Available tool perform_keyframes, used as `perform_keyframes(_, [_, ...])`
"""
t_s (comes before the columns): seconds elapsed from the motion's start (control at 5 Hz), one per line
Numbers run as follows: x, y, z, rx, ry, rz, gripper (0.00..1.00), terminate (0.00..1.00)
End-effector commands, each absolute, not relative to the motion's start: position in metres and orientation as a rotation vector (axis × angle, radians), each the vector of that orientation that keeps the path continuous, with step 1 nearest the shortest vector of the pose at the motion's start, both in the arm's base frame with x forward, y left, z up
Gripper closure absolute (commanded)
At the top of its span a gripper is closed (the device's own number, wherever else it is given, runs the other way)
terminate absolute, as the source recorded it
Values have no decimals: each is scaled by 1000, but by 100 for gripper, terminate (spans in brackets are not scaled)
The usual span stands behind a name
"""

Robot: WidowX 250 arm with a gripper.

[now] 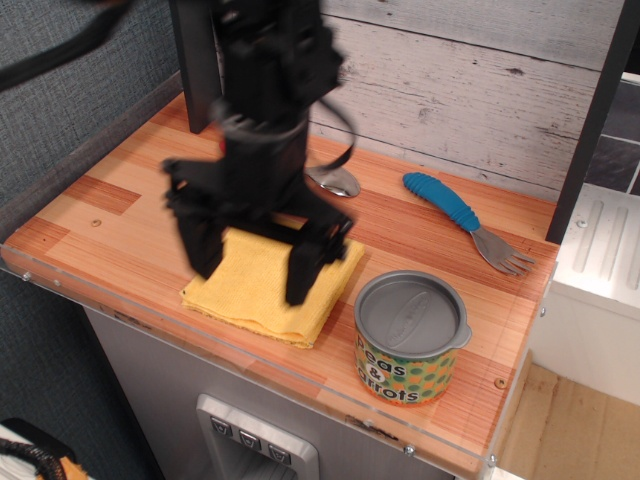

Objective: Move fork to left of yellow cloth, pointed up and down.

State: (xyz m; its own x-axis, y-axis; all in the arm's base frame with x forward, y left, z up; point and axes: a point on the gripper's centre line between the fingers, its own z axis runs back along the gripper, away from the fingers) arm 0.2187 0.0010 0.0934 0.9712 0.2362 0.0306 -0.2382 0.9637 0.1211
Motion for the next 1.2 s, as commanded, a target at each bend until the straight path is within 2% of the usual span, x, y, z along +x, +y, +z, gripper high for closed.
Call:
perform_keyframes(0.0, [266,1,91,118,-112,533,0,0])
perform_keyframes(0.4, [311,-8,86,-35,-201,765,0,0])
perform_keyframes(1.0, [371,-35,74,-32,-231,937,0,0])
